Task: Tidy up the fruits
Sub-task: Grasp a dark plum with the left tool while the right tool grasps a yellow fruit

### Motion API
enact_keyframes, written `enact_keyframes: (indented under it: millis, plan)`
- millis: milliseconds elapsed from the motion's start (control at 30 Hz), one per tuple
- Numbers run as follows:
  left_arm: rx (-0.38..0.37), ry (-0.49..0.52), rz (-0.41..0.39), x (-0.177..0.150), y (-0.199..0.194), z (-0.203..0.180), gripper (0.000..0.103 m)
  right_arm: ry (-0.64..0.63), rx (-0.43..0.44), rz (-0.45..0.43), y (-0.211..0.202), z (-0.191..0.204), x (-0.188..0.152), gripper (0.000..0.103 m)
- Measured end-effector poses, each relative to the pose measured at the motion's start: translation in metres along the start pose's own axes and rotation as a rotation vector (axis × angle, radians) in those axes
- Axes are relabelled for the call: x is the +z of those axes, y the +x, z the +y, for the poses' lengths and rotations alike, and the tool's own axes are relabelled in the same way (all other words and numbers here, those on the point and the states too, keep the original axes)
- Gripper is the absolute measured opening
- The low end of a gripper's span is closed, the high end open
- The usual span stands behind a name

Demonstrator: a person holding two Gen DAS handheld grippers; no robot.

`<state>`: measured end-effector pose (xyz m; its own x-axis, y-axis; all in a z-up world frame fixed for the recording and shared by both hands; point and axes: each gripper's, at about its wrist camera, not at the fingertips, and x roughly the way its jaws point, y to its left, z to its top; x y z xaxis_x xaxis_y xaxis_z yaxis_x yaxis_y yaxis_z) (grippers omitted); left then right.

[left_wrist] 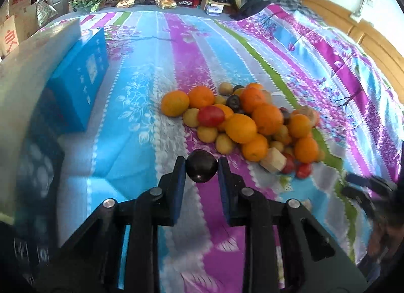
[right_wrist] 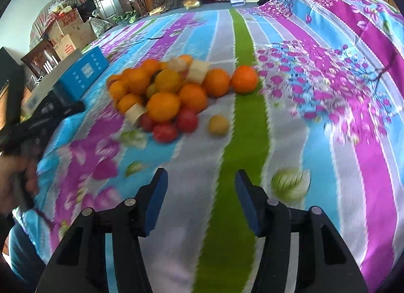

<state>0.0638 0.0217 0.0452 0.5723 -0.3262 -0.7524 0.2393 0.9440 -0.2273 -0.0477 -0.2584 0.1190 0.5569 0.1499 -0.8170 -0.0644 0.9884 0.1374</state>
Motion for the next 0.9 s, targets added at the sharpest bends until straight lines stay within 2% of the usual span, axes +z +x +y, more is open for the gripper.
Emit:
enact_keyframes:
  millis: [167, 400, 467, 500, 533, 733, 900]
  plan:
    - [-0.019, -0.009, -0.014, 0.003, -0.007, -0.007, 0.026, -0.011, 0.01, 0.003, 0.026, -0.016, 0.031, 0.053]
    - [-0.031, 0.007, -0.007, 0.002, -0.002, -0.016, 0.026, -0.074, 0.012, 0.028, 0.046, -0.013, 0.047, 0.053]
    - [-0.033, 0.004, -0.005, 0.002, -0.001, -0.017, 0.026, -0.087, -0.003, 0.045, 0.055, -0.015, 0.046, 0.045]
    - [-0.035, 0.003, -0.004, 0.003, -0.001, -0.018, 0.026, -0.089, -0.006, 0.057, 0.06, -0.016, 0.046, 0.036]
    - [-0.035, 0.004, -0.005, 0.002, -0.002, -0.018, 0.026, -0.089, -0.006, 0.066, 0.064, -0.018, 0.044, 0.035]
    - [-0.04, 0.005, -0.003, 0.004, -0.007, -0.022, 0.026, -0.1, -0.033, 0.046, 0.062, -0.017, 0.043, 0.028]
    - [-0.015, 0.003, -0.019, 0.012, -0.022, -0.024, 0.026, -0.101, -0.057, -0.031, 0.026, 0.003, 0.05, 0.028]
